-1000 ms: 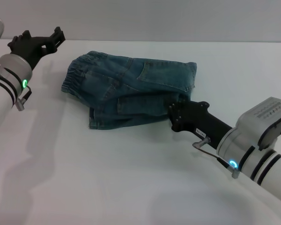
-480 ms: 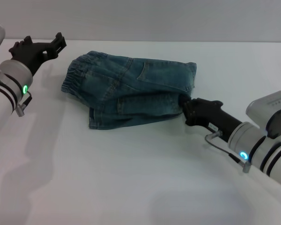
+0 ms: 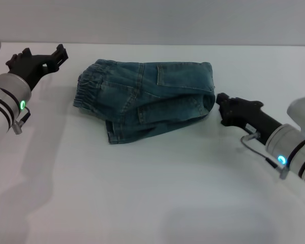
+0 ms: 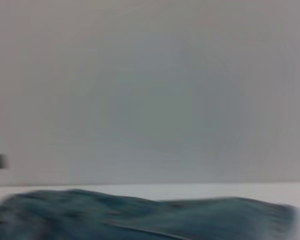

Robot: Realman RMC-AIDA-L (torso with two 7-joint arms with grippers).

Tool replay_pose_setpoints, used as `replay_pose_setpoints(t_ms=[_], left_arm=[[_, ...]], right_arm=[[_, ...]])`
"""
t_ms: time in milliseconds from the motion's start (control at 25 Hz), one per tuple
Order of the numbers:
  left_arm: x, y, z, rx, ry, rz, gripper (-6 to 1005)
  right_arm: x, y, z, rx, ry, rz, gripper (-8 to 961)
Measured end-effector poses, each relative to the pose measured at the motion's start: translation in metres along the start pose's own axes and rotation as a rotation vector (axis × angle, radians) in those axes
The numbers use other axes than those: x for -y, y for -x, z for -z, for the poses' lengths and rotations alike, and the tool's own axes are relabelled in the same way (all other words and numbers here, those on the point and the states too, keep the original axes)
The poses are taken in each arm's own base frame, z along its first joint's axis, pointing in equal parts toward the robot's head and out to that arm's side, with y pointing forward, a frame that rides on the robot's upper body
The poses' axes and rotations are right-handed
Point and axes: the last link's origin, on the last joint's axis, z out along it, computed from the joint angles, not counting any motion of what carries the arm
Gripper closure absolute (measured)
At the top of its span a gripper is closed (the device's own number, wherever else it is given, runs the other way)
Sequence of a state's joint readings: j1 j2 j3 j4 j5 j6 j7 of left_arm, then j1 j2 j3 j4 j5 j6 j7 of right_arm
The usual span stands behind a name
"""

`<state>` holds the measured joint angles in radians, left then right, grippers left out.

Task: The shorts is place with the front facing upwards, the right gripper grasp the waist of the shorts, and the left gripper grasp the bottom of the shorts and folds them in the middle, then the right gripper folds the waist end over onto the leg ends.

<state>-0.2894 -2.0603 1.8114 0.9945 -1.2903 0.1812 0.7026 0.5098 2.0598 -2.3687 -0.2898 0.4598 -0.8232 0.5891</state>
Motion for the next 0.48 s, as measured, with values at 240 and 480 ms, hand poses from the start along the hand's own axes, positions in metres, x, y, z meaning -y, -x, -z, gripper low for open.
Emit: replay_pose_setpoints(t_ms=[240, 480], left_arm=[[-0.002, 0.0, 0.002, -0.012, 0.0, -0.012, 145], [-0.01, 0.0, 0.008, -0.078, -0.021, -0.058, 149]], right_arm=[[-0.043, 0.003, 0.011, 0.152, 0.101, 0.166, 850], [-0.027, 0.02, 0.043, 0.364, -0.1, 0.251, 835]])
